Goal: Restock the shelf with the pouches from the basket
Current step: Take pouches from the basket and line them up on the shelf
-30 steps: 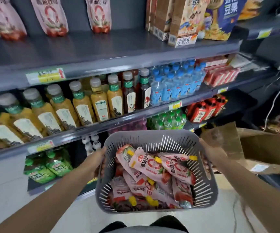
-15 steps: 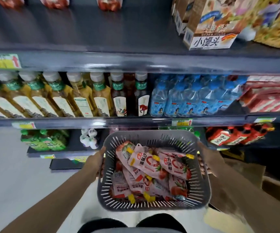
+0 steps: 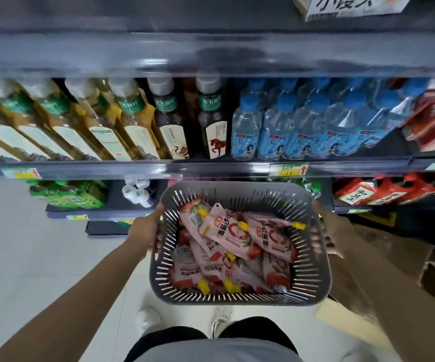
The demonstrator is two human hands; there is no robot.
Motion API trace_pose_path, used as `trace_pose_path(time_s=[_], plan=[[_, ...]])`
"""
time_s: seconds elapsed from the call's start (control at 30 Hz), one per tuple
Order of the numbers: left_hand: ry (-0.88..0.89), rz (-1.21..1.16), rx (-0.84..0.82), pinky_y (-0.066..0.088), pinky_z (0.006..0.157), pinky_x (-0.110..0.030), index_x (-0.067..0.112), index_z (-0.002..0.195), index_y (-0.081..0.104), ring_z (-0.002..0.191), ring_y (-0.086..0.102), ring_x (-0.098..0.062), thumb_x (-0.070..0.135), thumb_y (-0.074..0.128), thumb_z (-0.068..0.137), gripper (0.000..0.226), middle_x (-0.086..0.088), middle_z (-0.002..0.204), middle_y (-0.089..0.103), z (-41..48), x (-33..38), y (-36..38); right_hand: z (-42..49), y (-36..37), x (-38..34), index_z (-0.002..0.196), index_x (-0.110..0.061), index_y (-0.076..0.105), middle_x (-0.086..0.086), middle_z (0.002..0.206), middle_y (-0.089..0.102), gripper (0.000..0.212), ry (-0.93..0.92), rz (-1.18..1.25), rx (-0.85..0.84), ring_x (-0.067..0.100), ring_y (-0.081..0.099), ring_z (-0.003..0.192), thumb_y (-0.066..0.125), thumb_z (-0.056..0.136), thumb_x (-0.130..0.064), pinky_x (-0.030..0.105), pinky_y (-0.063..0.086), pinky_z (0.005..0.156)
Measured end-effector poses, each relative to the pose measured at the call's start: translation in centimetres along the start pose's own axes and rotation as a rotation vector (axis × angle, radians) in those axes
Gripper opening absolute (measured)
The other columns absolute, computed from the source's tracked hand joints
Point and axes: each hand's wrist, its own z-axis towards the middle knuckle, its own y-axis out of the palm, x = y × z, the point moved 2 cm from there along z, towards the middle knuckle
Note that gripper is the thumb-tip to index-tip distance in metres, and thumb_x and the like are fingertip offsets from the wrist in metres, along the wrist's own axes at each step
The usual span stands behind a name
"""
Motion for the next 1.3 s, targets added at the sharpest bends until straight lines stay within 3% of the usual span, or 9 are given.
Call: trace_pose_path(time_s=[0.1,0.27,0.4,0.5,0.6,0.73,0.93,1.1,1.3], plan=[[-0.045,-0.030,-0.055,0.050,0.056,-0.034,0.003,0.066,0.059,0.049,0.054,-0.024,0.059,0.054,0.087,0.060,-0.014,0.058,0.058,-0.3,0.2,-0.5,0.3,-0.4,0.4,0.072,0.000,0.058,0.016,0.064,0.052,0.068,0.034,-0.054,0.018,0.020,0.049,0.047,0.056,0.079,-0.068,0.025,0.044,0.049],[-0.017,0.014,-0.088,0.057,0.067,-0.042,-0.004,0.079,0.066,0.055,0.061,-0.028,0.054,0.054,0.090,0.060,-0.016,0.065,0.066,-0.7,0.4,-1.0,0.9,-0.7,-0.1,0.106,0.004,0.063,0.021,0.091,0.069,0.089,-0.024,-0.262,0.188,0.032,0.066,0.079,0.057,0.072,-0.077,0.039,0.055,0.070],[0.039,0.106,-0.095,0.056,0.076,-0.042,-0.008,0.090,0.067,0.063,0.065,-0.029,0.044,0.057,0.092,0.054,-0.016,0.073,0.070,-0.8,0.3,-1.1,-1.0,1.0,-1.0,0.097,0.000,0.062,0.014,0.094,0.057,0.036,-0.596,-0.712,0.549,0.031,0.055,0.084,0.057,0.093,-0.036,0.031,0.038,0.069],[0.083,0.207,-0.109,0.056,0.085,-0.046,-0.006,0.089,0.068,0.080,0.068,-0.034,0.056,0.069,0.076,0.063,-0.020,0.089,0.072,-1.3,0.4,-1.6,-1.9,4.2,-0.7,0.096,-0.008,0.061,0.005,0.097,0.052,0.012,-0.837,-0.820,0.279,0.023,0.056,0.083,0.064,0.085,-0.012,0.026,0.038,0.070],[0.166,0.395,-0.015,0.048,0.093,-0.044,0.003,0.111,0.063,0.104,0.062,-0.033,0.069,0.063,0.067,0.079,-0.015,0.110,0.068,-2.4,0.4,-1.9,-0.4,7.3,1.1,0.109,-0.009,0.065,0.006,0.109,0.061,0.029,-0.726,-1.029,-0.008,0.020,0.059,0.098,0.069,0.082,-0.021,0.025,0.045,0.080],[0.371,0.516,0.182,0.041,0.098,-0.042,0.009,0.138,0.041,0.125,0.048,-0.029,0.049,0.064,0.085,0.071,-0.009,0.141,0.048,-4.7,0.5,-1.8,2.1,9.3,2.5,0.137,-0.007,0.044,0.012,0.134,0.053,0.061,-0.497,-1.180,-0.152,0.026,0.053,0.121,0.068,0.080,-0.010,0.031,0.047,0.098],[0.551,0.594,0.252,0.041,0.096,-0.040,0.015,0.140,0.039,0.126,0.045,-0.024,0.041,0.066,0.085,0.067,-0.005,0.138,0.047,-7.0,-1.4,-0.2,4.3,9.7,2.2,0.153,-0.015,0.016,0.012,0.153,0.031,0.100,-0.427,-1.164,-0.222,0.029,0.035,0.139,0.076,0.074,-0.005,0.035,0.036,0.110],[0.680,0.719,0.250,0.040,0.098,-0.040,0.009,0.133,0.045,0.121,0.047,-0.027,0.051,0.057,0.084,0.066,-0.009,0.129,0.054,-7.4,-2.2,1.1,5.7,9.4,1.0,0.155,-0.024,0.000,0.006,0.162,0.005,0.123,-0.416,-1.531,-0.333,0.029,0.012,0.148,0.085,0.065,-0.026,0.039,0.027,0.116],[0.878,0.847,0.321,0.034,0.106,-0.041,0.006,0.127,0.053,0.124,0.046,-0.030,0.053,0.045,0.082,0.065,-0.011,0.129,0.056,-8.0,-1.0,2.0,6.3,8.8,0.4,0.153,-0.034,0.000,0.004,0.160,0.017,0.138,-0.350,-1.478,-0.390,0.030,0.026,0.143,0.093,0.052,-0.028,0.041,0.042,0.107]])
